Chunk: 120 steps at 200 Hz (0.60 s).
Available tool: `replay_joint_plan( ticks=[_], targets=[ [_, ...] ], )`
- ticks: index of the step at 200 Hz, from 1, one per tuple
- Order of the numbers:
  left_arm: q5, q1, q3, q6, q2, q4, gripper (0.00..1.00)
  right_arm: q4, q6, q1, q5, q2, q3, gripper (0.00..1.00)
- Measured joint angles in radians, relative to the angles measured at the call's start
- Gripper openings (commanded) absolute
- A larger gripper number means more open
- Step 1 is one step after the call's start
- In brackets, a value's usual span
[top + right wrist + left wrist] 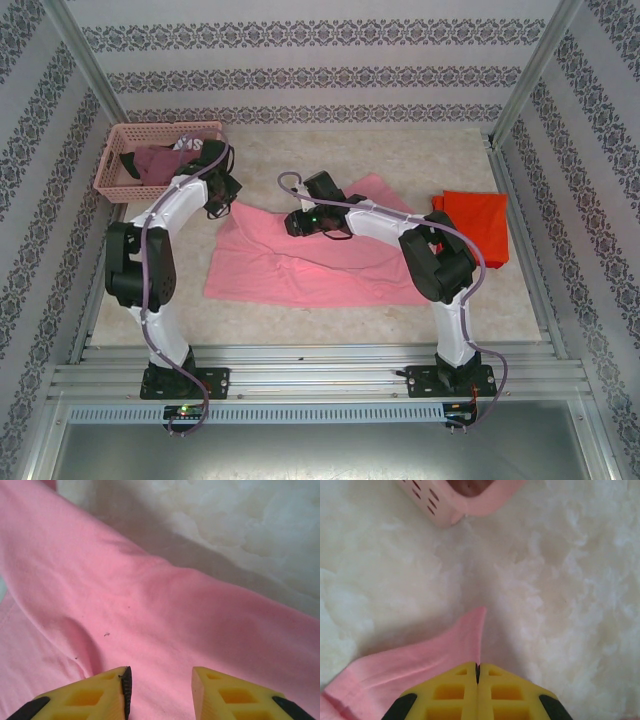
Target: Fold and stack the t-shirts
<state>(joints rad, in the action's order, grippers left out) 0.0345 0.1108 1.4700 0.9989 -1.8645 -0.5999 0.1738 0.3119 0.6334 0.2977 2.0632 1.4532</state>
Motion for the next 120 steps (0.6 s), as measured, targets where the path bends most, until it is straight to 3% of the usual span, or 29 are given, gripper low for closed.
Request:
replay_joint_plan(
  ticks=[8,19,35,50,67,120],
  targets=[
    [0.005,-0.002,0.010,0.000,-0.017,-0.006,0.21,0.000,0.000,-0.003,0.000,-0.002,-0.002,0.37],
    [0.010,-0.006,0.018,0.000,-0.035,-0.012,0.50,-0.001,0.000,-0.003,0.000,-0.002,-0.003,0.37],
    [0.017,-0.008,0.019,0.000,-0.049,-0.019,0.70,-0.001,0.000,-0.004,0.000,-0.005,-0.005,0.37],
    [0.021,-0.010,0.017,-0.003,-0.049,-0.021,0.82,-0.002,0.000,-0.006,-0.001,-0.008,-0.006,0.37],
    [0.022,-0.011,0.004,-0.004,-0.036,-0.011,0.86,-0.006,0.000,-0.010,-0.001,-0.017,-0.011,0.37],
    [0.007,-0.012,-0.182,0.003,0.112,0.032,0.86,0.029,0.063,-0.023,-0.058,-0.028,-0.021,0.37]
  ],
)
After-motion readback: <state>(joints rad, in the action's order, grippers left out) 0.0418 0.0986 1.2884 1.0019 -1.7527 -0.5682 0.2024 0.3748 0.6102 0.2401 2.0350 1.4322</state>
